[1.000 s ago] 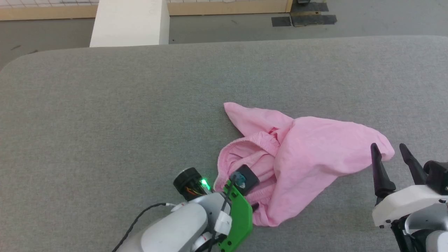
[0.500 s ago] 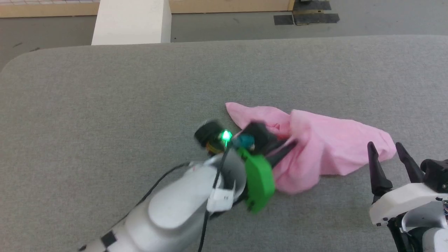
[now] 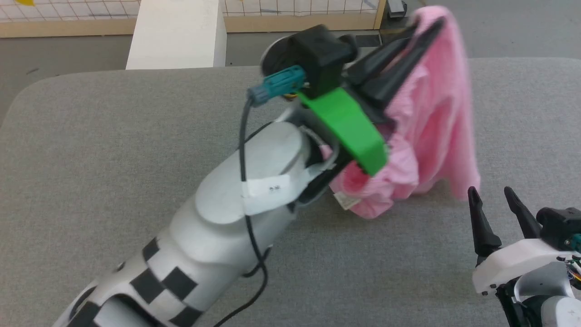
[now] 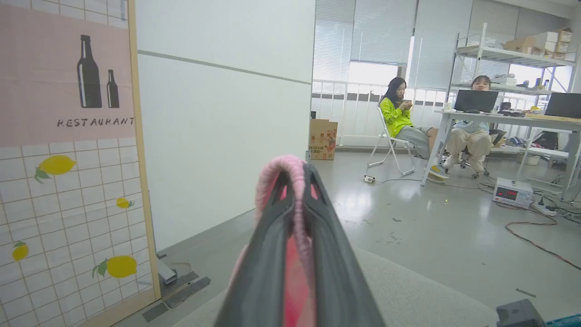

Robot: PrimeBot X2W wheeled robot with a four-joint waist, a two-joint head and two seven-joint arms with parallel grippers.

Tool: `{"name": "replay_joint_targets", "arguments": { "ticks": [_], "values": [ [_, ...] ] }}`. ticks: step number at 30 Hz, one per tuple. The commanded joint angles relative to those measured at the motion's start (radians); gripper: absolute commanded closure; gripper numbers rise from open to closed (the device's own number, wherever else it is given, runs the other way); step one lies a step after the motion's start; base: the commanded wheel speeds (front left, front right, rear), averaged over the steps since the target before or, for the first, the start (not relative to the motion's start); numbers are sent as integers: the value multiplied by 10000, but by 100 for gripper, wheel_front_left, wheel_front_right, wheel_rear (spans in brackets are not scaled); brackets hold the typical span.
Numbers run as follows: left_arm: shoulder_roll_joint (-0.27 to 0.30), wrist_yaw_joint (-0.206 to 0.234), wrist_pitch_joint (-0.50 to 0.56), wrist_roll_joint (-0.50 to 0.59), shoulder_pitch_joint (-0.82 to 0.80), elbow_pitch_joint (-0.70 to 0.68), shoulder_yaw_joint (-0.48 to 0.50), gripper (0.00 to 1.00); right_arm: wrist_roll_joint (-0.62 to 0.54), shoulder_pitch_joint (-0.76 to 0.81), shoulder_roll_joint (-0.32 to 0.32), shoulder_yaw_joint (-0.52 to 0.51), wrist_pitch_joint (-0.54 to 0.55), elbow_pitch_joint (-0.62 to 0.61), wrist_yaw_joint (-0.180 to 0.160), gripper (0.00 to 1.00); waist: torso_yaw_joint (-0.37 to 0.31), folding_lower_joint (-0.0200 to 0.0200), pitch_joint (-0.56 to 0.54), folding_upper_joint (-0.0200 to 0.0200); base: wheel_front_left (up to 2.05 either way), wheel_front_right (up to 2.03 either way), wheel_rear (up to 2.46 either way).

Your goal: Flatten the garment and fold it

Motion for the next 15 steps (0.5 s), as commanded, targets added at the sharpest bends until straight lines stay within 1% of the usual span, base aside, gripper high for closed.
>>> {"name": "replay_joint_targets", "arguments": {
  "ticks": [1,4,9,13,15],
  "values": [
    [340,195,147,-145,432,215,101,100,109,50,10,21,-3,16,-15,0,32,0,-3,-1,0,0,0],
    [1039,644,447,-347,1284,505,269,100,124,107,10,26,15,12,-15,0,120,0,29,-1,0,0,0],
    [2536,1711,812,-860,3285,973,844,100,150,77,10,96,45,-54,-15,0,297,0,84,-1,0,0,0],
    [3409,2251,877,-1336,4591,1188,1325,100,109,36,10,129,99,-150,-15,0,514,0,196,-1,0,0,0],
    [3643,2392,796,-1545,5001,1274,1551,100,84,4,10,124,123,-180,-15,0,624,0,262,-1,0,0,0]
  ]
}}
